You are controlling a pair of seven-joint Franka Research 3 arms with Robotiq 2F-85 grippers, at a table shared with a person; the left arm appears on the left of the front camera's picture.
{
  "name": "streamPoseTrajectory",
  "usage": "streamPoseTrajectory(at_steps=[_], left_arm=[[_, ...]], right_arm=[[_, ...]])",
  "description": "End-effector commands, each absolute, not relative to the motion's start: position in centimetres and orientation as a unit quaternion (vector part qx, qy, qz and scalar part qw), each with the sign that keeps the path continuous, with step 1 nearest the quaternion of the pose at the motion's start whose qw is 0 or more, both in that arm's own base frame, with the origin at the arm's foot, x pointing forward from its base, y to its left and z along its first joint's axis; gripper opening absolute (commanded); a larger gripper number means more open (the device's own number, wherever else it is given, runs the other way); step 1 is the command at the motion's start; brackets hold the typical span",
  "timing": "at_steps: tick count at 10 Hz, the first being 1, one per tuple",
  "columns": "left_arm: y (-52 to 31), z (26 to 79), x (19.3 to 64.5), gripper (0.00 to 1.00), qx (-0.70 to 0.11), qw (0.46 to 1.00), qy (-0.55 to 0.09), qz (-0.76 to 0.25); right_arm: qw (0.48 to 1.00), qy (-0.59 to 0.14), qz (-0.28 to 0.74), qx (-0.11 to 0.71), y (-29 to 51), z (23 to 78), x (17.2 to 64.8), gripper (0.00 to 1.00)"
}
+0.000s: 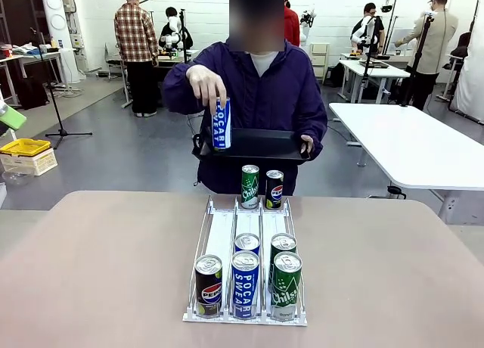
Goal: Retrieve and hand over the desired beverage to the person.
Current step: Pick up another can of the same type that the person held from the Automatic Can Dispenser.
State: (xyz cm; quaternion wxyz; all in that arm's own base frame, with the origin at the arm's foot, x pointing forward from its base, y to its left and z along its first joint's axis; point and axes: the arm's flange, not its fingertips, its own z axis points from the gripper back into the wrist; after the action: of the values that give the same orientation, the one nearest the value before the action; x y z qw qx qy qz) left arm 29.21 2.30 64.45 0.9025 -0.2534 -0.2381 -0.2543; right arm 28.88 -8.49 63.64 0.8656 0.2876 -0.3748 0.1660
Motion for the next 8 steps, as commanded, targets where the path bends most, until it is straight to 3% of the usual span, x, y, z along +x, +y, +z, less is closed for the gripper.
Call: streamPoseTrajectory(at_steps=[1, 8], left_arm=[[2.32, 64.63, 29.49, 1.00, -0.257, 0.899, -0.245, -0.258], [2.32, 64.63, 29.49, 1.00, -0.257, 0.899, -0.245, -0.258]], right_arm=[[0.857, -0.380, 0.174, 0.302, -8.42, 63.51, 29.09, 1.00], [0.857, -0.380, 0.174, 0.302, -8.42, 63.51, 29.09, 1.00]])
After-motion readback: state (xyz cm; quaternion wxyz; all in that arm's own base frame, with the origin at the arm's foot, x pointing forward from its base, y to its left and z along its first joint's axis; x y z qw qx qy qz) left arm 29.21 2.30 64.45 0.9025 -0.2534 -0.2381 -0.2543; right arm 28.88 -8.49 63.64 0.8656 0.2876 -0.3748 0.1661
